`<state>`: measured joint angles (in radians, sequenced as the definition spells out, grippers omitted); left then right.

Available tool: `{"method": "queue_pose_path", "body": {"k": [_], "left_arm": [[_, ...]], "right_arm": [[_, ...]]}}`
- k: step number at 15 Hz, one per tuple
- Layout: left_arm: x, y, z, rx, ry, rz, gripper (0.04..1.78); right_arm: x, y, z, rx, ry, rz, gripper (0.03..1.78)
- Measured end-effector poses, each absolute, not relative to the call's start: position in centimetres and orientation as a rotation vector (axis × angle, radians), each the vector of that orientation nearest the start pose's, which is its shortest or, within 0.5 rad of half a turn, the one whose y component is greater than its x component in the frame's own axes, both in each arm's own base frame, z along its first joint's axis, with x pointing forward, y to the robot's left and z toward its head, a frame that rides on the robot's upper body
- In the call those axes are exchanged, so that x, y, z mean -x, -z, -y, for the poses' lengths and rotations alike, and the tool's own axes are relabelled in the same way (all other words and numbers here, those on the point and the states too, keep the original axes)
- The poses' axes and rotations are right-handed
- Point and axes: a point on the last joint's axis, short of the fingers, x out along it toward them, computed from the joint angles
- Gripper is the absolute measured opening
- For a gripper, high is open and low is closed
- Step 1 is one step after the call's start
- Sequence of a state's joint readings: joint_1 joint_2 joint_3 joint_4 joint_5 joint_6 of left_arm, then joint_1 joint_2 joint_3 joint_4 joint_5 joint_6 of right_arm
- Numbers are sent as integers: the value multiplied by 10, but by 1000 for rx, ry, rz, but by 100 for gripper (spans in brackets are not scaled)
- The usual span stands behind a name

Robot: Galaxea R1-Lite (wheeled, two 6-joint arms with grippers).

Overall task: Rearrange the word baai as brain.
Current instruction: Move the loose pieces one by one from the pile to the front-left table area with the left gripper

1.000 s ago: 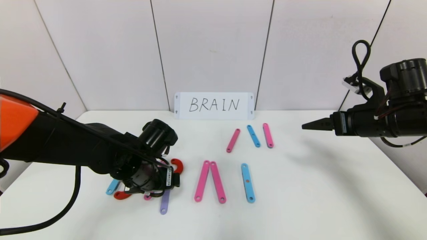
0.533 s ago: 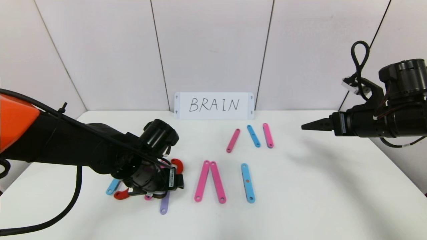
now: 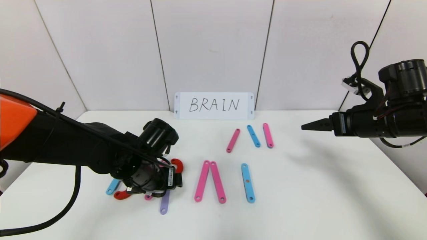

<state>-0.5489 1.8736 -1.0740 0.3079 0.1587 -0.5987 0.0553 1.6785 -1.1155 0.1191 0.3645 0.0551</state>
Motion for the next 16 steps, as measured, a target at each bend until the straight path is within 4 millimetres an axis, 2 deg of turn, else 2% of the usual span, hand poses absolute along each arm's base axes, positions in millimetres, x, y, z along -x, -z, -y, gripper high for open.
{"method": "queue_pose_path", "body": {"k": [3,16], "left_arm": [[-269,-120,158,111,-47,-1058,173],[-273,-113,155,65,-120,-1046,173]], "right_arm": [[-298,-205,-25,-158,-385,-692,173],[-298,-205,-25,-158,-385,-692,173]]}}
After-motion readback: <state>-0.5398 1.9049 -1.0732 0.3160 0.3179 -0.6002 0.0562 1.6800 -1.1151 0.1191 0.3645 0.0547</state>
